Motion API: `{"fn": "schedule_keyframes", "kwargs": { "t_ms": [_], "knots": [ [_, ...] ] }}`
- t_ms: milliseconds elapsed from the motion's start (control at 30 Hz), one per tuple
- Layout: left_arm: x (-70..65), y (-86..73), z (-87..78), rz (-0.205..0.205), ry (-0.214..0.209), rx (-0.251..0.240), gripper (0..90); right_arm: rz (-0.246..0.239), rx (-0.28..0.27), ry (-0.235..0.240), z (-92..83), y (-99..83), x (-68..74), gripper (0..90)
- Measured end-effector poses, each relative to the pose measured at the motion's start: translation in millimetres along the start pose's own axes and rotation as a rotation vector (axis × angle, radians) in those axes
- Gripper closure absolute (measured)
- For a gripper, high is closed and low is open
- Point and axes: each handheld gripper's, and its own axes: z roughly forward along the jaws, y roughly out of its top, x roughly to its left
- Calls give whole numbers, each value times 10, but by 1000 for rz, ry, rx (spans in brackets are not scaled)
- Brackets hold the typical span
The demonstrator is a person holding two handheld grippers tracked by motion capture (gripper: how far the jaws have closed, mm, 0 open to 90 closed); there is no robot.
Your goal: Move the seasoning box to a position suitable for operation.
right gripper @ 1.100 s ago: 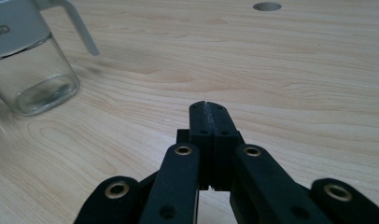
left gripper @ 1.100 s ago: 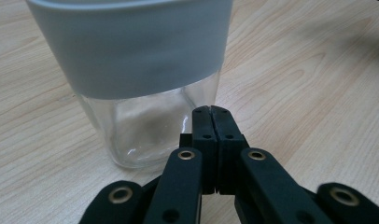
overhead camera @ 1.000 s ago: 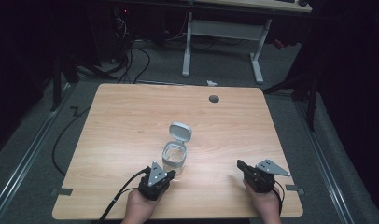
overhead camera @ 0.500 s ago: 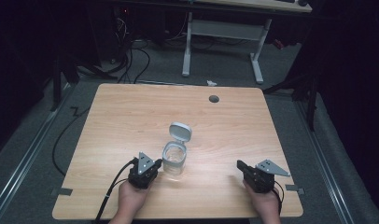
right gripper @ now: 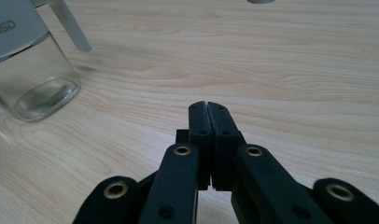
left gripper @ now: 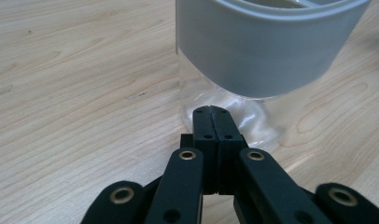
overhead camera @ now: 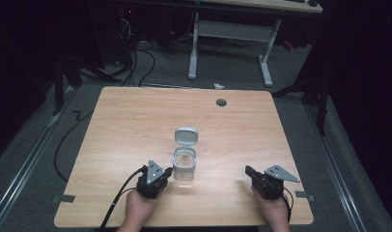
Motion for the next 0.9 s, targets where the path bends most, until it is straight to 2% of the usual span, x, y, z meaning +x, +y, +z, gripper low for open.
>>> {"fn": "schedule_keyframes", "kwargs": {
  "t_ms": [267,567,833,900],
  "knots": [
    [-33,-37,2,-6,-18,12,900,-3,8,12,21,-13,16,892],
    [-31,-46,-2,-4,-18,15,890,0,14,14,36,-20,26,892],
    [31,-80,-61,-13,-9,21,791,1,26,-7,49,-9,56,897],
    [49,-84,-73,-26,-11,22,780,-19,22,-7,46,21,120,897]
  ]
}}
